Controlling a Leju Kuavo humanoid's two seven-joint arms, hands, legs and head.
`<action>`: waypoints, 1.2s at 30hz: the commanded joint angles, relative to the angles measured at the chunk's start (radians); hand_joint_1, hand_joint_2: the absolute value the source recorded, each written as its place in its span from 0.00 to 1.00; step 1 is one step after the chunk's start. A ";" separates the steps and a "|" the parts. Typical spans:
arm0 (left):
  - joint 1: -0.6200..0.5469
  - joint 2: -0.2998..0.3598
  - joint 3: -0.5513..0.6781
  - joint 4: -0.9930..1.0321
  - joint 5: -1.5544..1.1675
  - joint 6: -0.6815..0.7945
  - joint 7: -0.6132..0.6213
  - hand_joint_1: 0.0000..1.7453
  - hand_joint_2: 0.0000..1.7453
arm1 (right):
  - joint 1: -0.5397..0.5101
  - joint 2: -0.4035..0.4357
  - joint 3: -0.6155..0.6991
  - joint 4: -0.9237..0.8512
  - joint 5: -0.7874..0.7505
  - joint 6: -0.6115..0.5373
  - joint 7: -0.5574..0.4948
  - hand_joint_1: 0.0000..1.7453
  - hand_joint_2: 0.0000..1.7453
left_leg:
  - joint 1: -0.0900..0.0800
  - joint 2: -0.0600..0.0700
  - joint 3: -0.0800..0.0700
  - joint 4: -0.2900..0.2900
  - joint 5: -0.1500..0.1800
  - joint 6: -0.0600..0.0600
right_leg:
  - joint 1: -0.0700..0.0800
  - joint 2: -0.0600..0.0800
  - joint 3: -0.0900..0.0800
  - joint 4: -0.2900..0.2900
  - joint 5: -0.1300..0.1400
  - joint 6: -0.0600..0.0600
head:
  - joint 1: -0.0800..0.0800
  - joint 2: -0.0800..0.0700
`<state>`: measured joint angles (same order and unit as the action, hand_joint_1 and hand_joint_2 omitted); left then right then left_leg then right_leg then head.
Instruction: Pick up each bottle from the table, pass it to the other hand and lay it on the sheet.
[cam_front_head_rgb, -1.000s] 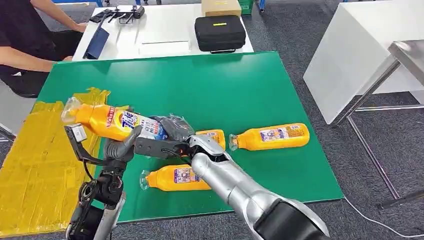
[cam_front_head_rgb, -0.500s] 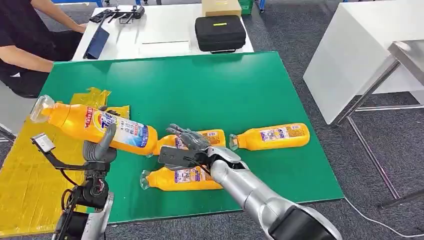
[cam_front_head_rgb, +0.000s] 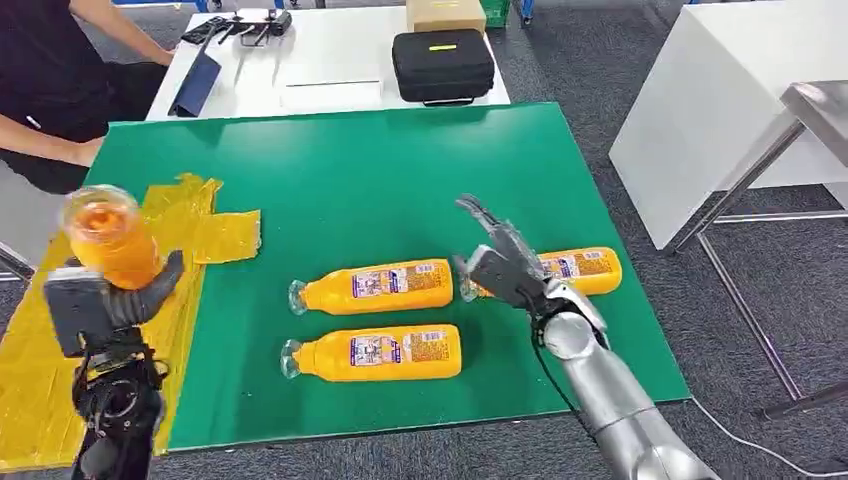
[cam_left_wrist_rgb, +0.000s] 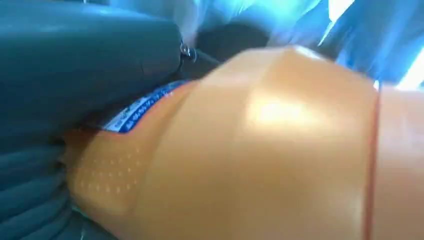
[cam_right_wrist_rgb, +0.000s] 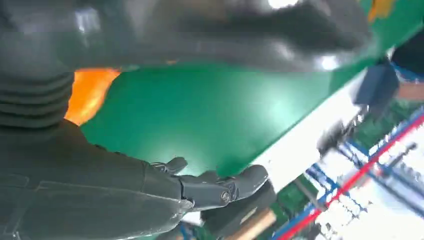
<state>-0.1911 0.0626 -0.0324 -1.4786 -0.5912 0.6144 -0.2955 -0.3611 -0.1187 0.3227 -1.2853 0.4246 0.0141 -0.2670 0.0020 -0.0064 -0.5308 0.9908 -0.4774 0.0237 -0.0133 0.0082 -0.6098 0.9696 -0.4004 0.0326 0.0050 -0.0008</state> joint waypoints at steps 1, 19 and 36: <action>-0.066 0.085 0.040 0.315 -0.429 0.084 0.075 1.00 1.00 | 0.056 -0.021 -0.043 -0.117 -0.005 0.018 0.011 0.00 0.00 | 0.000 0.000 0.008 -0.003 0.000 -0.001 | 0.000 -0.001 0.006 -0.002 -0.001 -0.001 | 0.000 0.000; -0.288 0.103 -0.074 1.022 -0.763 0.071 0.204 1.00 1.00 | 0.018 -0.049 0.103 -0.125 -0.037 0.060 -0.029 0.00 0.00 | 0.001 0.002 0.007 -0.002 -0.001 -0.001 | 0.002 0.000 0.006 -0.001 -0.002 -0.002 | 0.000 0.000; -0.326 0.092 -0.057 1.086 -0.720 -0.070 0.143 0.00 0.00 | -0.029 -0.048 0.426 -0.069 0.235 0.052 0.194 0.00 1.00 | 0.001 0.001 0.012 -0.002 0.001 -0.001 | 0.001 0.000 0.013 -0.001 0.000 -0.001 | 0.000 0.000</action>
<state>-0.5171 0.1617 -0.0877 -0.4978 -1.3248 0.5550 -0.1351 -0.3285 -0.1530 0.5880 -1.4191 0.6440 0.0786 -0.0953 0.0031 -0.0081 -0.5201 0.9897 -0.4760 0.0233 -0.0122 0.0065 -0.5976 0.9700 -0.4006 0.0320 0.0050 -0.0008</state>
